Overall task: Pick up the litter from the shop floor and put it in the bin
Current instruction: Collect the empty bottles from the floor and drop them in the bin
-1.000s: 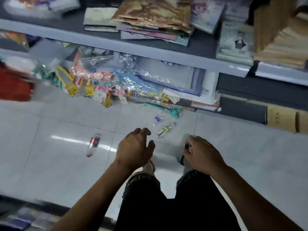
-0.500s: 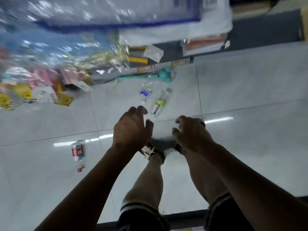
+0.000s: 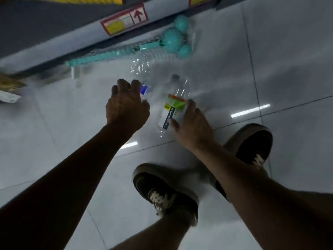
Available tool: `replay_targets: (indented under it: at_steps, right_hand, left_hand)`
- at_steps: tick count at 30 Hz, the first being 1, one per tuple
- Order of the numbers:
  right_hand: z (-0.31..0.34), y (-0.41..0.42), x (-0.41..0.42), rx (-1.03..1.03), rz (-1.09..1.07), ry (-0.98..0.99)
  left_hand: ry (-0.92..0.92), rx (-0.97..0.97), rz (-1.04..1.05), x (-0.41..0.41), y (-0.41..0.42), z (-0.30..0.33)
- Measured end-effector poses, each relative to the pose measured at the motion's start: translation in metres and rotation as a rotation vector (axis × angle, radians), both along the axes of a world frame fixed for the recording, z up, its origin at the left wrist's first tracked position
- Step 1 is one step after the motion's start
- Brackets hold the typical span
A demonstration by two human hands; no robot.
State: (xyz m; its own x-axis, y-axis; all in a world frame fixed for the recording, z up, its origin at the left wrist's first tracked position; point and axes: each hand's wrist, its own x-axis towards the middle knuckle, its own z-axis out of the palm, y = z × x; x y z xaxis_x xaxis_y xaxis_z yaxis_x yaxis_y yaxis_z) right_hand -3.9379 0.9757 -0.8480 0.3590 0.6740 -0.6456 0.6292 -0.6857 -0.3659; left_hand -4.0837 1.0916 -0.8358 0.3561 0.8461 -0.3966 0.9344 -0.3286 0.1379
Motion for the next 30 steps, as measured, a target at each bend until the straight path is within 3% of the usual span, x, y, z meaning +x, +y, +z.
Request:
replay_targets:
  at_steps: [7,13,19,30]
  right_hand:
    - [-0.069,0.020,-0.025,0.094,-0.177,-0.058]
    - [-0.046,0.010,-0.008,0.087,-0.288,0.011]
    - [0.067,-0.030,0.026,0.056,-0.262,0.018]
    - [0.391,-0.069,0.130,0.171,-0.415,-0.049]
  left_hand:
    - [-0.036,-0.037,0.015,0.015,0.023,-0.089]
    - [-0.094,-0.030,0.064,0.023,0.011,-0.064]
    - [-0.134,-0.062,0.004,0.044,-0.018,0.056]
    - [-0.158,-0.151,-0.178,0.139,-0.041,0.393]
